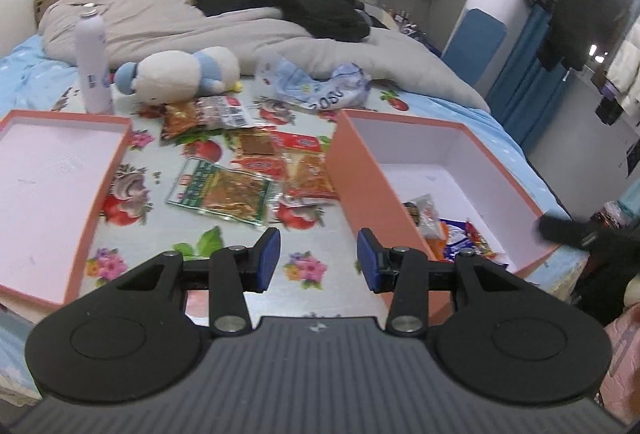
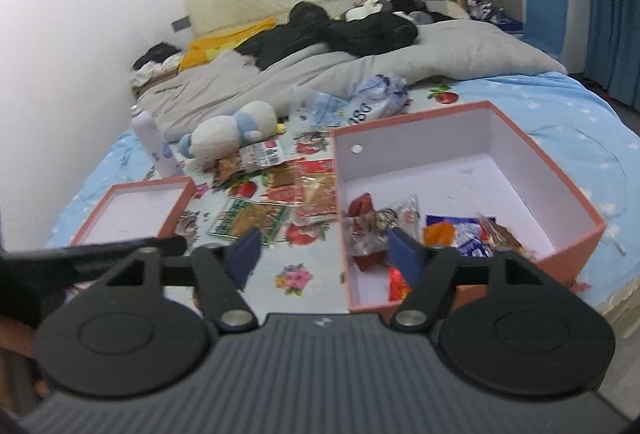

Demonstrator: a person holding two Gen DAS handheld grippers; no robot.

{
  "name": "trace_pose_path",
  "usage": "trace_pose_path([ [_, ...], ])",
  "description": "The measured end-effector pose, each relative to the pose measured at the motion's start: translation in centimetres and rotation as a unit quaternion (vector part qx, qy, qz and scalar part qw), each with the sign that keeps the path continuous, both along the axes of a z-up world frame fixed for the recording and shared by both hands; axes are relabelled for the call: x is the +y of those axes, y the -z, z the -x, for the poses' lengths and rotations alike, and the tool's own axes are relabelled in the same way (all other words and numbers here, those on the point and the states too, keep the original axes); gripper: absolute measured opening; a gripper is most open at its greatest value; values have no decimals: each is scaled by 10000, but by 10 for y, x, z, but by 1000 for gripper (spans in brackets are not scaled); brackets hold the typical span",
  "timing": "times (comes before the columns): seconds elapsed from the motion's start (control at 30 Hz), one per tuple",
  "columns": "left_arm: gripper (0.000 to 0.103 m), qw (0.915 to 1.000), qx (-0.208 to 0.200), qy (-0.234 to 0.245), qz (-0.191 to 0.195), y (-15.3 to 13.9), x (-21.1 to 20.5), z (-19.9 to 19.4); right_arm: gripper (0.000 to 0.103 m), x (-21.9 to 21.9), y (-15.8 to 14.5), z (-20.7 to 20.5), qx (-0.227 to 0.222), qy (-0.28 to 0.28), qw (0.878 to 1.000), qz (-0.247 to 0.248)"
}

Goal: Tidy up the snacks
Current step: 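Withdraw both open tools from the box back toward the pile, then lower the left tool and grasp the green-labelled pickled snack bag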

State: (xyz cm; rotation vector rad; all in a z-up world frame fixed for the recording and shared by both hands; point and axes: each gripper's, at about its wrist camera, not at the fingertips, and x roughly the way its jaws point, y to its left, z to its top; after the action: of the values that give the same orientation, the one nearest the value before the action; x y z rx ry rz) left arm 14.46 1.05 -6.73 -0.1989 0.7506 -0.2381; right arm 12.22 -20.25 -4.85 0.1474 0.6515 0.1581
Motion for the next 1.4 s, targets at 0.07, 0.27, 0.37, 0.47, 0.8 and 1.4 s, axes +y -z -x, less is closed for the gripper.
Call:
trace_pose_path([
  [0.07, 48, 10000, 43, -61, -13, 0, 8, -3, 82, 9, -19, -4, 95, -53, 9998, 194],
  [0.27, 48, 9996, 179, -214, 2, 4, 29, -12, 82, 40, -65, -10, 511, -385, 9959, 633],
  [0.37, 48, 9992, 269, -282, 7, 7, 37, -16, 82, 53, -74, -12, 542, -681, 9941, 639],
  [0.47, 48, 9991, 258, -346, -55, 7, 42, -18, 82, 64, -72, -16, 663, -914, 9916, 630],
  [0.8, 48, 9964, 413, -736, 88, 25, 67, -22, 82, 86, -79, -35, 792, -1132, 9892, 494],
  [1.4, 65, 9965, 603, -558, 158, 99, 99, -127, 82, 122, 33, -200, 1263, -1210, 9845, 157],
])
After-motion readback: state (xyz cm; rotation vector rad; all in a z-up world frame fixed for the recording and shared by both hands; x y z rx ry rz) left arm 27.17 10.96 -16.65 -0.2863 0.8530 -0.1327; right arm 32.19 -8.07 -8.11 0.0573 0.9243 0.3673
